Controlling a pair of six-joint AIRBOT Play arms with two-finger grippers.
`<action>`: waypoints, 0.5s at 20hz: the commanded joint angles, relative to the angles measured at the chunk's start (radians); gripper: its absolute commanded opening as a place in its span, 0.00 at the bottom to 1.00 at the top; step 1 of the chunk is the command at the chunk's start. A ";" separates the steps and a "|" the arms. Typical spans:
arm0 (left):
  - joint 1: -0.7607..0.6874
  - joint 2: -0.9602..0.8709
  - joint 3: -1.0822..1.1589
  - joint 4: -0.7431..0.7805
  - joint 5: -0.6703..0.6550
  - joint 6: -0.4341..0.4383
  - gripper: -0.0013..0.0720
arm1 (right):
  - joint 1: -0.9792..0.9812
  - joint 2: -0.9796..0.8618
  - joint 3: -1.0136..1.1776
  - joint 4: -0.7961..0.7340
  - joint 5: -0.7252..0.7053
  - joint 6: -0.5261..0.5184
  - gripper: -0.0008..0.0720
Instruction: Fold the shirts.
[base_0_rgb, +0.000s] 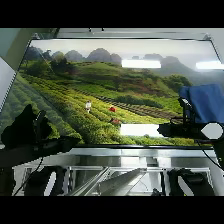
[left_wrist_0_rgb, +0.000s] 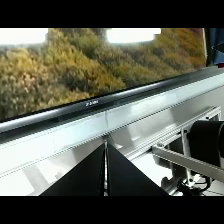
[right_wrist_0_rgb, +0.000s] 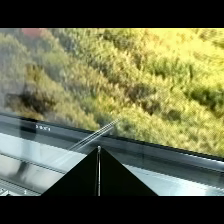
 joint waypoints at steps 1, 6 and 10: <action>-0.001 0.034 0.000 0.006 0.000 -0.002 0.05 | 0.001 0.000 0.000 0.000 0.000 0.001 0.04; 0.000 0.040 0.005 0.034 -0.014 -0.003 0.05 | 0.001 -0.001 0.000 0.000 0.000 0.001 0.04; 0.002 -0.057 0.192 0.423 0.059 -0.048 0.94 | 0.001 0.000 0.000 0.000 0.000 0.001 0.04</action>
